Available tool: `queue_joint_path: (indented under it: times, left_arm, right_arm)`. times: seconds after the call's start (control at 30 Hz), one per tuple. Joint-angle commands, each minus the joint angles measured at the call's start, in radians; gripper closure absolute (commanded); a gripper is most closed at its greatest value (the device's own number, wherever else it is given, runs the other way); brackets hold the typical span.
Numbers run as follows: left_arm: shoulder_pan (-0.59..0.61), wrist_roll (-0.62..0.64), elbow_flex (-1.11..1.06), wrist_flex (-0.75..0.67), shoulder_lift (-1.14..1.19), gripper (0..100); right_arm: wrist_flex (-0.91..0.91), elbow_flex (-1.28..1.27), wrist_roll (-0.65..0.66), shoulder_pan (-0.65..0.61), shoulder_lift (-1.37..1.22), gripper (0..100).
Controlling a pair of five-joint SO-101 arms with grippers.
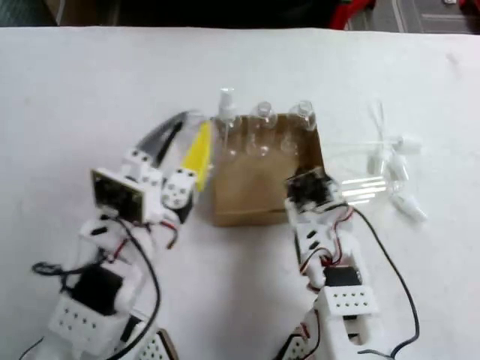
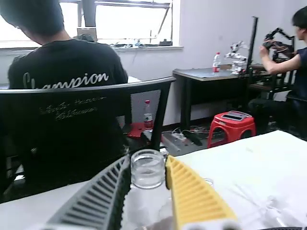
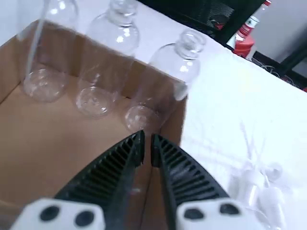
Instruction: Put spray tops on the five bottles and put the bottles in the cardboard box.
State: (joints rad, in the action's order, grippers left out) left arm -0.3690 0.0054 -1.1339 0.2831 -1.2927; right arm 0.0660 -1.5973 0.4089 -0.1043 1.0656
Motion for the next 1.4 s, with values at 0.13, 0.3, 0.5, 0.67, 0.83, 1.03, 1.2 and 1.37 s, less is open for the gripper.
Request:
queue_joint_path:
  times: [0.13,0.3,0.5,0.67,0.83,1.03,1.2,1.37]
  left_arm:
    - [-0.137,-0.008,0.046,-0.245,0.265,98]
    - [-0.134,0.014,0.003,-0.256,0.357,98]
    - [-0.094,0.172,-0.064,-0.509,0.479,98]
    - [-0.073,0.172,-0.071,-0.643,0.667,98]
    - [-0.07,0.169,-0.11,-0.783,0.809,98]
    - [-0.068,0.169,-0.153,-0.927,0.918,98]
    - [-0.068,0.169,-0.147,-0.976,0.992,98]
    - [-0.068,0.123,-0.155,-0.985,1.024,98]
  right_arm:
    - [0.068,0.006,-0.161,0.102,-0.002,98.1]
    - [0.07,0.006,-0.169,0.101,-0.002,98.1]
    - [0.067,0.006,-0.166,0.097,-0.002,98.1]
    - [0.065,0.006,-0.163,0.096,-0.002,98.1]
    - [0.065,0.006,-0.163,0.096,-0.002,98.1]
    - [0.065,0.005,-0.161,0.079,-0.004,98.1]
    - [0.064,0.005,-0.161,0.079,-0.004,98.1]
    - [0.064,0.005,-0.161,0.077,-0.004,98.1]
